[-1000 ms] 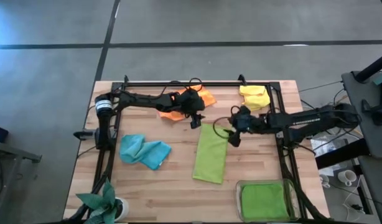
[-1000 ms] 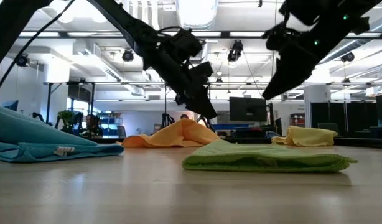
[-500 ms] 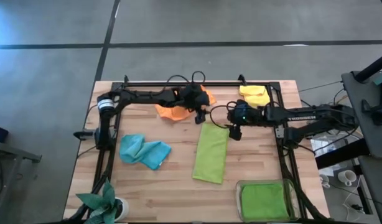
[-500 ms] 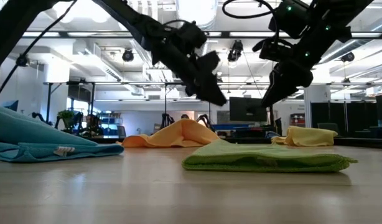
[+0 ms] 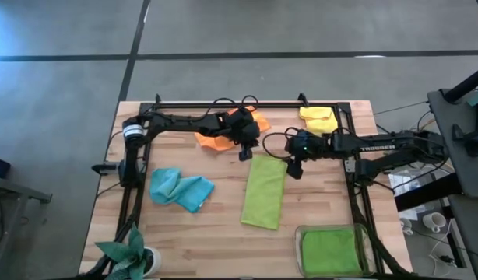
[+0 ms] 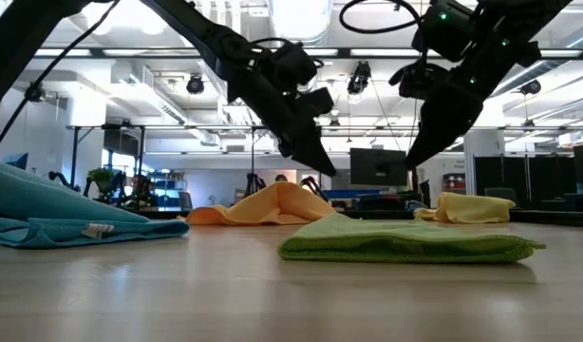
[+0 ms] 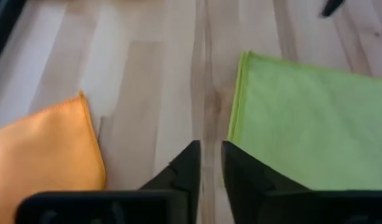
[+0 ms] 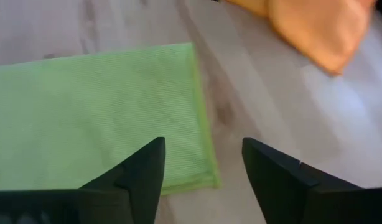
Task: Fold microfiber towels
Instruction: Fold the light green microfiber towel
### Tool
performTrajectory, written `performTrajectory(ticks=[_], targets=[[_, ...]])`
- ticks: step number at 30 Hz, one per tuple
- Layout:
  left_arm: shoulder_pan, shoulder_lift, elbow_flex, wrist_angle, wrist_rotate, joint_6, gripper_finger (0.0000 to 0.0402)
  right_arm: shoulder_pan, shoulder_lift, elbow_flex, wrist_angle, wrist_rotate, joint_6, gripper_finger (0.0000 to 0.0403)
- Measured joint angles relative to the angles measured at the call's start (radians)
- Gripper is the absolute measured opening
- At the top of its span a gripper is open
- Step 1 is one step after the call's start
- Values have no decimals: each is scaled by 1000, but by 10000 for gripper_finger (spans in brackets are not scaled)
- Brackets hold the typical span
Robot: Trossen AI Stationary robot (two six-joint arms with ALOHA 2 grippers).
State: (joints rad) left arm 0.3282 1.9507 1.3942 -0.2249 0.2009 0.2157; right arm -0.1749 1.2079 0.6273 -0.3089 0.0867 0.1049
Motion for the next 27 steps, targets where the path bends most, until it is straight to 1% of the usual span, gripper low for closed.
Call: performTrajectory(ticks=[2,5,9,11,13,15,17,21,24,27], targets=[[0,4,-8,-4,0,0,85,2,17,-1,-1,-13,1,228],[-10,23,-11,3,11,-6,148,4,60,-1,16,-10,1,248],[-30,46,-13,25,17,-8,228,6,149,-1,59,-9,7,260],[-35,55,-11,61,18,-19,256,6,195,-1,64,-8,7,259],[-35,66,-11,59,18,-41,273,6,233,-3,61,-8,11,255],[-35,91,-11,67,8,-52,279,6,257,-5,62,7,33,251],[-34,114,-12,55,5,-52,280,4,278,-5,66,45,69,248],[-46,153,-12,59,4,-45,271,4,307,-7,88,37,77,247],[-59,166,-11,64,0,-41,251,4,330,-5,125,-4,72,246],[-73,169,-10,62,-13,-47,216,4,353,-3,143,-8,70,238]])
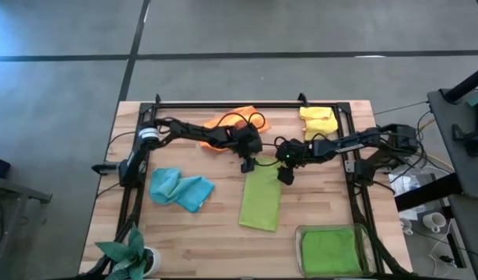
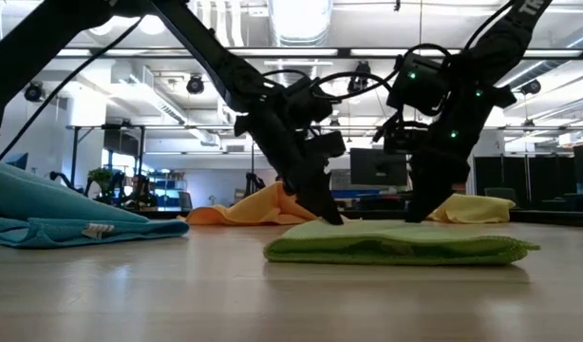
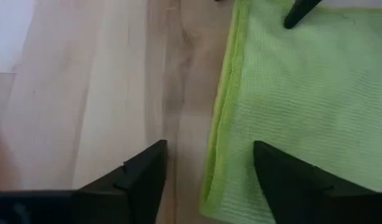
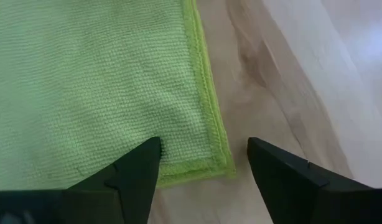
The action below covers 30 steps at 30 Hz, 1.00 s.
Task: Fold microfiber towels
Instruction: Fold the light green microfiber towel
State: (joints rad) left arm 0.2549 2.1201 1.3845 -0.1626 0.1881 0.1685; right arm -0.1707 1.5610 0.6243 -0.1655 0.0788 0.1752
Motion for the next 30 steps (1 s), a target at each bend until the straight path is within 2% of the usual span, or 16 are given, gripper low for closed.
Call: performTrajectory(ticks=[5,9,10,15,24,30], targets=[[-21,1,0,-2,8,-43,125,0,11,0,24,-6,-33,199],[-20,-3,0,-7,13,-60,26,1,3,13,27,-8,-78,144],[-20,-7,-1,-14,17,-62,14,0,3,21,21,-6,-94,127],[-19,-58,-5,-60,4,-56,3,-18,2,68,14,-2,-216,24],[53,-181,-4,-111,-179,23,0,-144,-2,180,8,15,-456,9],[89,-231,-5,-151,-214,31,0,-159,-5,280,-71,106,-585,9]])
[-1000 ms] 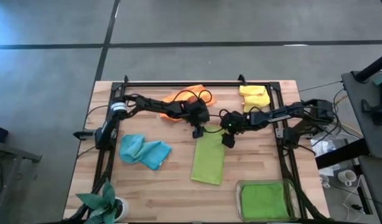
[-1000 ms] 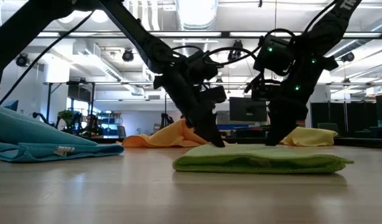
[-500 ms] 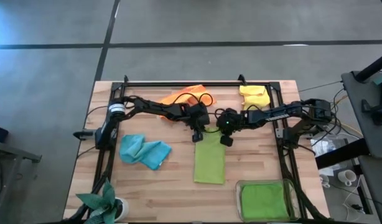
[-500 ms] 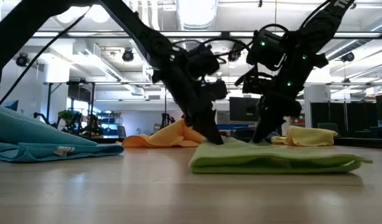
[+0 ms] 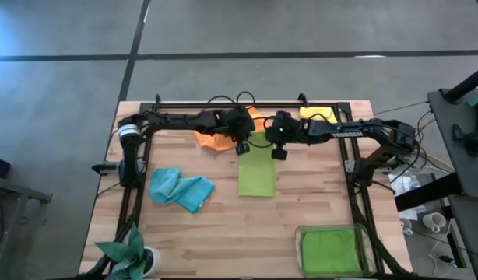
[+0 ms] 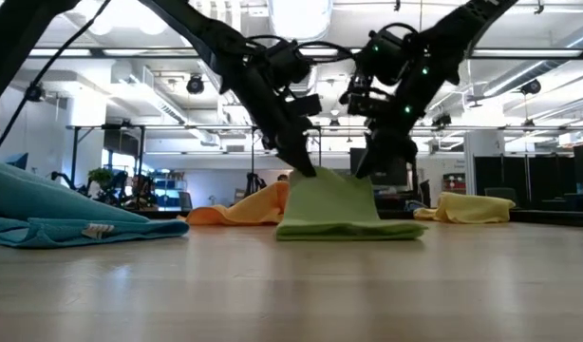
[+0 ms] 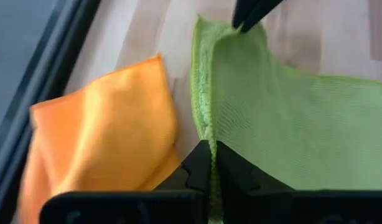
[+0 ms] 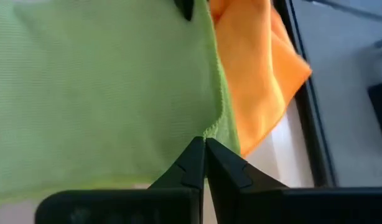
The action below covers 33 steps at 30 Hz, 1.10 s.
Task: Fold microfiber towels
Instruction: Fold the light green microfiber towel
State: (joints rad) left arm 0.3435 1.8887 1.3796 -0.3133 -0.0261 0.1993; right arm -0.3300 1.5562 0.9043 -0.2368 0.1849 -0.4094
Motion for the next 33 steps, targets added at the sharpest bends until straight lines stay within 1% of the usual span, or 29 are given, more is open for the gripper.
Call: performTrajectory(ticks=[4,8,13,16,19,24,27,31,33], targets=[[-17,-54,0,-67,-33,18,0,36,-24,18,-59,0,-28,9],[-61,-104,-22,-93,-36,18,0,83,-93,-5,-85,0,-45,9],[-122,-133,-89,-65,-35,18,0,150,-192,-59,-80,-2,-39,9],[-163,-133,-138,-5,-34,25,0,189,-222,-94,-68,-9,-11,9],[-196,-133,-162,12,-38,42,0,226,-211,-118,-56,-32,23,9],[-216,-165,-163,-29,-154,79,0,262,-116,-125,-15,-21,73,8],[-208,-203,-163,-31,-175,111,0,262,-71,-100,2,53,34,8],[-174,-223,-163,-11,-196,155,0,228,-34,-47,7,234,-88,8],[-152,-220,-163,10,-201,156,0,199,-24,-20,11,294,-155,8]])
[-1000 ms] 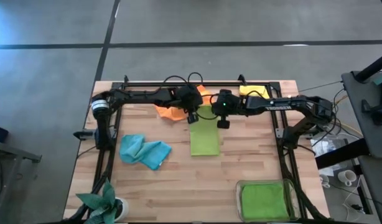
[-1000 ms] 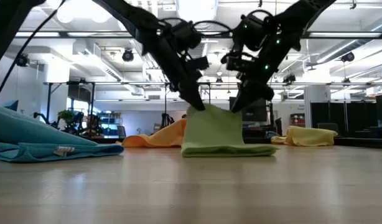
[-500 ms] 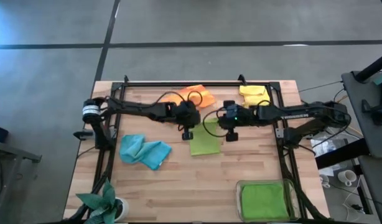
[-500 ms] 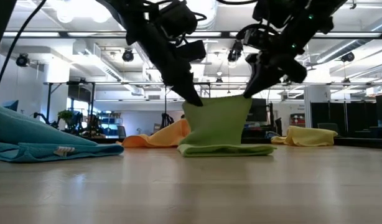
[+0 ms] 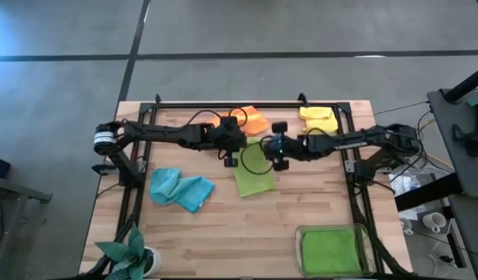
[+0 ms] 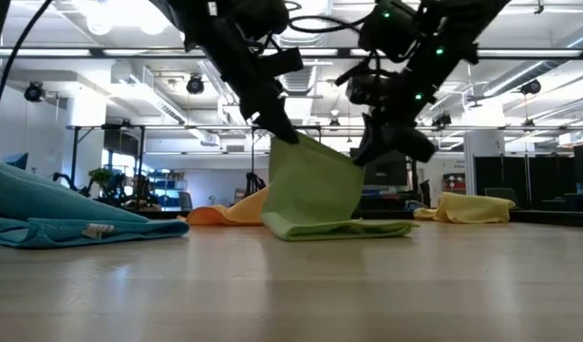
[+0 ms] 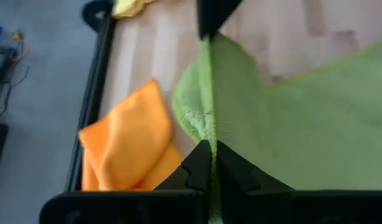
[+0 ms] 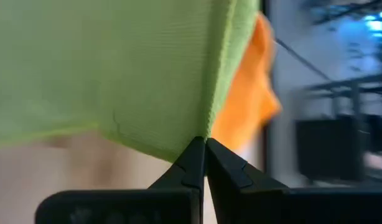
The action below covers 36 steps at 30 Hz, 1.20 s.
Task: Fold microfiber towels
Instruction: Fold the light green microfiber towel
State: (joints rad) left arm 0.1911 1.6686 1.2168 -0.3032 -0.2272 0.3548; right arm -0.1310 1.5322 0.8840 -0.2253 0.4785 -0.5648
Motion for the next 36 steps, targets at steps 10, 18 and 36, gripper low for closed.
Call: performTrajectory(ticks=[10,18,36], targets=[[97,45,-18,8,-69,0,0,-170,119,105,57,-112,-143,8],[115,55,-47,27,-62,52,0,-179,184,138,39,-144,-195,8],[204,97,-64,-27,282,-274,185,-177,112,125,-27,-187,-99,8]])
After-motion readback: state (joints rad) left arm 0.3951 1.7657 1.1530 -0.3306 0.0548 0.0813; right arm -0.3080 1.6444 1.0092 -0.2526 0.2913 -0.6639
